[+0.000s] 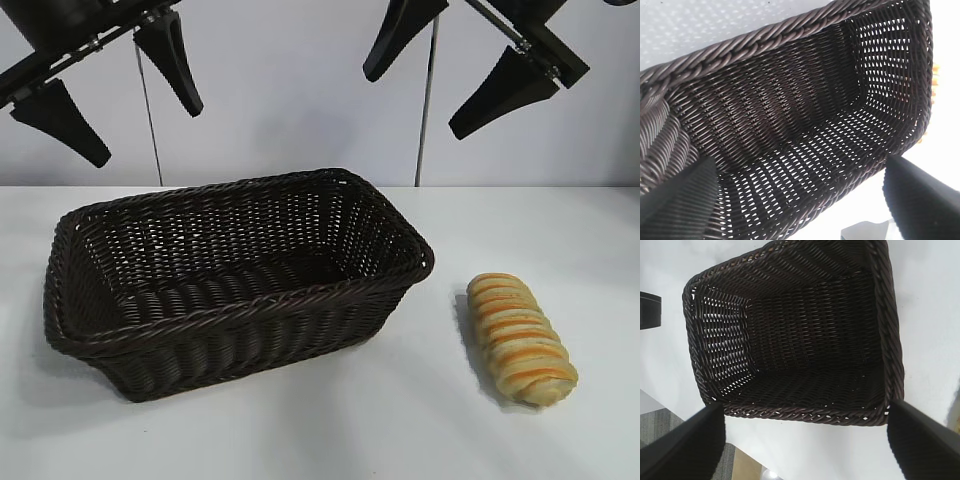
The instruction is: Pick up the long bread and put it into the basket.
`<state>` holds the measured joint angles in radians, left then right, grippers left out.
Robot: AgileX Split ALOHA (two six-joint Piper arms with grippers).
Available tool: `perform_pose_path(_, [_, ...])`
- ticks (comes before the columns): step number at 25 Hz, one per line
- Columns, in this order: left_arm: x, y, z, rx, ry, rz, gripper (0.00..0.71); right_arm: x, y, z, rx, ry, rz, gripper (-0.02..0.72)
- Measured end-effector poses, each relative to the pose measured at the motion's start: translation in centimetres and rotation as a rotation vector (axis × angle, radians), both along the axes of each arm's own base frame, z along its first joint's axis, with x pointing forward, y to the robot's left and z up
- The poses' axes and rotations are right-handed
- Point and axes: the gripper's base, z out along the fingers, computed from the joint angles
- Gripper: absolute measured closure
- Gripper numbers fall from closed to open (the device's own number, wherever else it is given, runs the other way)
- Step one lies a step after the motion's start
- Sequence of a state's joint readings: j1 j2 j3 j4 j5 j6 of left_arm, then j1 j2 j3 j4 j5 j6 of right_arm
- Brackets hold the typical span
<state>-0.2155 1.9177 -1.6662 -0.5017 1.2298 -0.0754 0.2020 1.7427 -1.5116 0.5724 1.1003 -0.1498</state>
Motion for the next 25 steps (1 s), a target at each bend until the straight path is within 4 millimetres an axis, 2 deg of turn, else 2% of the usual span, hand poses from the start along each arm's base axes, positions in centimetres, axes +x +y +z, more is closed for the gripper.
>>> perform_pose_path(16, [0.2,0.3,0.2,0.036,-0.022,0.015,0.062,0.0,0.0,0.0,0.0,0.0,0.0,0.094])
perform_pose_path(25, [-0.6,3.3,4.3,0.299,-0.152,0.166,0.062,0.0,0.0,0.0,0.0,-0.002,-0.001,0.094])
